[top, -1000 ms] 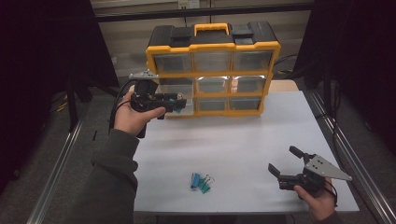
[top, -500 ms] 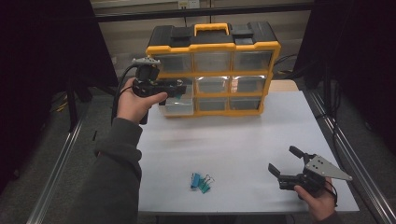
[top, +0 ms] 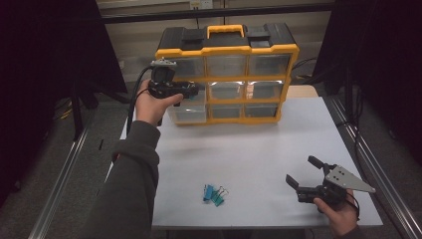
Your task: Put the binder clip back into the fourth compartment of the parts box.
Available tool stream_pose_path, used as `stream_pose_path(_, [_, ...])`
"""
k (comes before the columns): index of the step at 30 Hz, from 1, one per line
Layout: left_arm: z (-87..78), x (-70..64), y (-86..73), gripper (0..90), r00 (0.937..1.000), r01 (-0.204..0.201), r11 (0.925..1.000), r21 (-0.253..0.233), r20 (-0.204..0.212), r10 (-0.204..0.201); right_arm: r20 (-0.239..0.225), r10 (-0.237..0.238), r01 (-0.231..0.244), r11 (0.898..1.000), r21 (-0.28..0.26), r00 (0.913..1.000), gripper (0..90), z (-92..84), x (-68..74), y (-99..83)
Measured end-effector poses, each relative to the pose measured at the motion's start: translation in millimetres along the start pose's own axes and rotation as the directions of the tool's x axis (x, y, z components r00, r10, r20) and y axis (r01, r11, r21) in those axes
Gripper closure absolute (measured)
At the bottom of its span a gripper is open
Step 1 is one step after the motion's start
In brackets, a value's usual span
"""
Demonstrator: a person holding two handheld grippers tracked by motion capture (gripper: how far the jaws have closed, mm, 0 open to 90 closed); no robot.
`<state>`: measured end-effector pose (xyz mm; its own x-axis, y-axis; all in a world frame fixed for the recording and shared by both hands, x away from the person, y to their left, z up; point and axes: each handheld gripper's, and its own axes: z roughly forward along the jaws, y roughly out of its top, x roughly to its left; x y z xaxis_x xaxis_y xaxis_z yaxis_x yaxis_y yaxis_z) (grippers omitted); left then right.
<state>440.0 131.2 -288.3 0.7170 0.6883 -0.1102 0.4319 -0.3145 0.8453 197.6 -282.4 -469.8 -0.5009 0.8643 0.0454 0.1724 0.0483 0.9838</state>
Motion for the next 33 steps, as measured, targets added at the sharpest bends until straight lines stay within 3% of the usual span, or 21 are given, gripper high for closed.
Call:
stream_pose_path(2, [3.7, 0.1, -1.1, 49.9, 0.9999, -0.012, 0.9999, 0.002, 0.002, 0.012, 0.000, 0.000, 0.000, 1.000, -0.001, 1.0000, 0.5, -0.2, -0.3, -0.2])
stream_pose_path(4, [5.2, -0.8, -1.4, 38.5, 0.9997, -0.001, 1.0000, -0.002, -0.025, 0.001, 0.001, 0.001, -0.001, 1.000, 0.000, 1.0000, 0.5, -0.5, -0.4, -0.3])
stream_pose_path(6, [3.6, -0.9, -1.4, 34.9, 1.0000, -0.004, 1.0000, 0.006, -0.009, 0.004, 0.000, 0.003, -0.003, 1.000, -0.001, 1.0000, 0.5, -0.8, -0.3, -0.2])
stream_pose_path(10, [-3.4, -3.1, -2.4, 20.6, 0.9998, -0.009, 0.9998, 0.018, -0.017, 0.009, 0.003, 0.004, -0.004, 1.000, -0.002, 1.0000, 0.5, -1.0, -0.4, -0.2])
stream_pose_path(14, [-13.6, -5.0, -6.7, 14.4, 1.0000, -0.005, 0.9999, -0.009, 0.007, 0.005, -0.002, 0.003, -0.003, 1.000, 0.001, 1.0000, 0.5, -0.9, 0.0, -0.1])
stream_pose_path(21, [-29.9, -11.6, -17.0, 11.7, 0.9994, -0.019, 0.9995, -0.027, 0.030, 0.020, 0.007, 0.000, 0.000, 1.000, -0.002, 1.0000, 0.5, -0.4, 0.3, 0.0])
stream_pose_path(24, [-33.9, -15.2, -21.9, 10.7, 0.9978, -0.029, 0.9990, -0.033, 0.060, 0.031, 0.002, -0.005, 0.005, 1.000, 0.003, 1.0000, 0.5, -0.7, 0.2, -0.2])
stream_pose_path(33, [-36.8, -27.6, -41.8, 10.3, 0.9934, -0.046, 0.9978, -0.047, 0.103, 0.051, 0.003, -0.002, 0.002, 1.000, 0.003, 1.0000, 0.5, -0.5, 0.8, -0.1])
